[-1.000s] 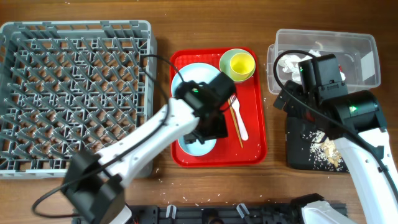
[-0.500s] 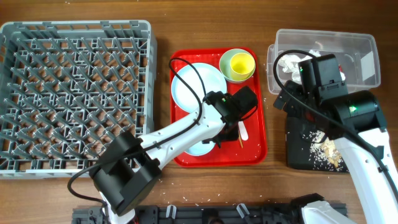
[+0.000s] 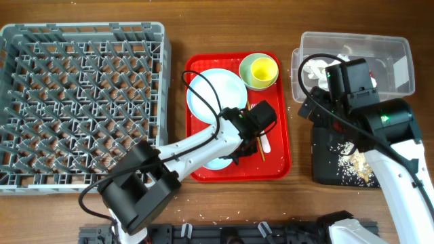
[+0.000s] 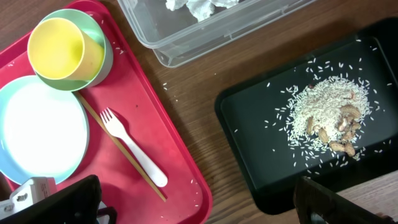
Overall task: Sort waste into correct bins and load items into the dishwasher rack
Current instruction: 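Grasp the empty light-blue bowl with the left gripper and lift, then carry the light-blue bowl left over the grey dish rack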
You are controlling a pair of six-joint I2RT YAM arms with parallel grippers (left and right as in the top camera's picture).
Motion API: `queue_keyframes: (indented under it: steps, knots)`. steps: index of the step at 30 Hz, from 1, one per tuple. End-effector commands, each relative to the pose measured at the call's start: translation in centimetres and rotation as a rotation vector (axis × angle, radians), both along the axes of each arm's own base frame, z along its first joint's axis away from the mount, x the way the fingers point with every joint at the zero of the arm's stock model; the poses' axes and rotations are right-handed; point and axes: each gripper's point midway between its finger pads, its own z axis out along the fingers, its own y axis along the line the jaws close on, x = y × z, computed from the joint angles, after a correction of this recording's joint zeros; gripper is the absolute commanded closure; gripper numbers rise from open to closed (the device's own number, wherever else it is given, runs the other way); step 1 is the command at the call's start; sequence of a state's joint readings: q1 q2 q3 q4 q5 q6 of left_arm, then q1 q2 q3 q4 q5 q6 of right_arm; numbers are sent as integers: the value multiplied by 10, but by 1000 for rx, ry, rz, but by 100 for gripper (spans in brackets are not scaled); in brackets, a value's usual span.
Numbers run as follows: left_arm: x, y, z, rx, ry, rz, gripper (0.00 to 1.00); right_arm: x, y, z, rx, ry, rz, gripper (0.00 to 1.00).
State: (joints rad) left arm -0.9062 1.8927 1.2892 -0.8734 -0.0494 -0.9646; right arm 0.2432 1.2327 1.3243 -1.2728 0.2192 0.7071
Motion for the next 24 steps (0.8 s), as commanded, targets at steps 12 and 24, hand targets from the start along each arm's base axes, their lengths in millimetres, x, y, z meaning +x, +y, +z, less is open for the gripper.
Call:
queue_keyframes:
  steps: [12,24]
  knots:
    - [-14,6,-11,72,-8,-33,96,3,-4,2,-20,-9,-12,0]
    - [39,39,159,-121,-348,-327,96,3,-4,2,-20,-10,-12,0]
